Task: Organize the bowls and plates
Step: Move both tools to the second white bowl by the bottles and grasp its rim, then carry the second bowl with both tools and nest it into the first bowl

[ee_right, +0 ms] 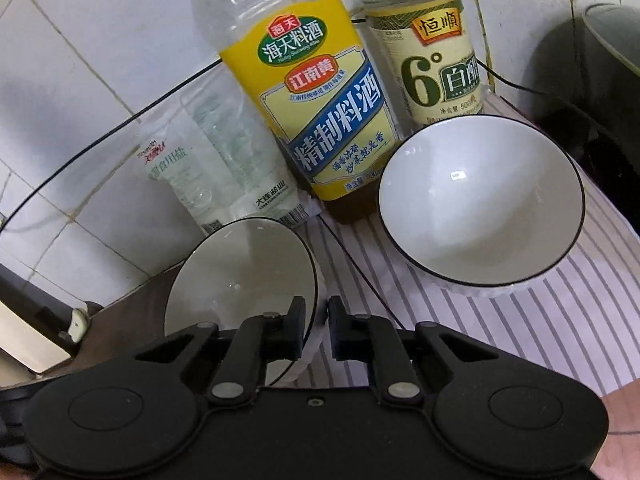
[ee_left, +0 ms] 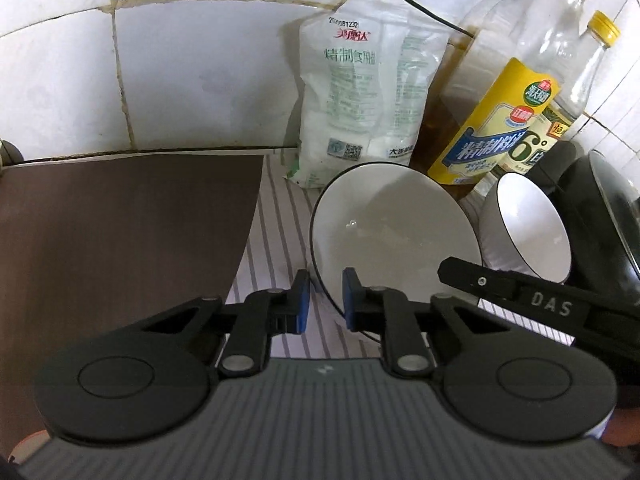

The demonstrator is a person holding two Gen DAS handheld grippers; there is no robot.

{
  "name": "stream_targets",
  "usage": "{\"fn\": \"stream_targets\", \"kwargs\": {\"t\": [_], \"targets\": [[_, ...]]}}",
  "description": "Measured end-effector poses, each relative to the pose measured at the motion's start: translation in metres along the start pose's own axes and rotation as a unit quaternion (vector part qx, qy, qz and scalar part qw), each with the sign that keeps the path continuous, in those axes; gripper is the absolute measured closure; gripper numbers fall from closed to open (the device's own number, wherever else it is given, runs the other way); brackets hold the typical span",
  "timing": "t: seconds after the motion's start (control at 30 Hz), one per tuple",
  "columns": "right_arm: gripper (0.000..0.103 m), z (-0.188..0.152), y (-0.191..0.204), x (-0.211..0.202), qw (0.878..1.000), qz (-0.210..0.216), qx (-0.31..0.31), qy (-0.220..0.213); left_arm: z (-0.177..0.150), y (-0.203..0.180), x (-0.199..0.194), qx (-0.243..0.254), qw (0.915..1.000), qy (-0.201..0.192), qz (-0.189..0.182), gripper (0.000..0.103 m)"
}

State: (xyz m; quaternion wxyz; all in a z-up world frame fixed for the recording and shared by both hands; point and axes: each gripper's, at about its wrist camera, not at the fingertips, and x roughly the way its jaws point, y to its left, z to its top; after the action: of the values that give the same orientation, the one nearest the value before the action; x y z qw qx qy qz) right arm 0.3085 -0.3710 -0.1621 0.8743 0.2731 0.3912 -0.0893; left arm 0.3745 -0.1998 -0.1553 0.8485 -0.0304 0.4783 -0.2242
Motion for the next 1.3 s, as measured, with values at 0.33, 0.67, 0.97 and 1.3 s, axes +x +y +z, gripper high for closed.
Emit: {"fn": "stream_targets", "kwargs": {"t": [0.33, 0.67, 0.97, 1.3], "targets": [[0.089, -0.006, 0.005, -0.027, 0.999, 0.025, 0.018, 0.02, -0.003, -0.011, -0.037, 0.004, 0.9995, 0.007, 0.032, 0.09], [0.089, -0.021, 0.018, -0.099, 0.998, 0.053, 0.021, -0.01, -0.014, -0.024, -0.112, 0.026, 0.9989, -0.015, 0.036, 0.09], [0.088, -0.044, 0.014, -0.158, 0.997, 0.072, 0.03, -0.024, -0.038, -0.042, -0.165, 0.036, 0.9986, -0.033, 0.021, 0.09], [0.087, -0.069, 0.003, -0.19, 0.998, 0.064, 0.022, -0.019, -0.069, -0.052, -0.185, 0.037, 0.9988, -0.03, -0.01, 0.09]]}}
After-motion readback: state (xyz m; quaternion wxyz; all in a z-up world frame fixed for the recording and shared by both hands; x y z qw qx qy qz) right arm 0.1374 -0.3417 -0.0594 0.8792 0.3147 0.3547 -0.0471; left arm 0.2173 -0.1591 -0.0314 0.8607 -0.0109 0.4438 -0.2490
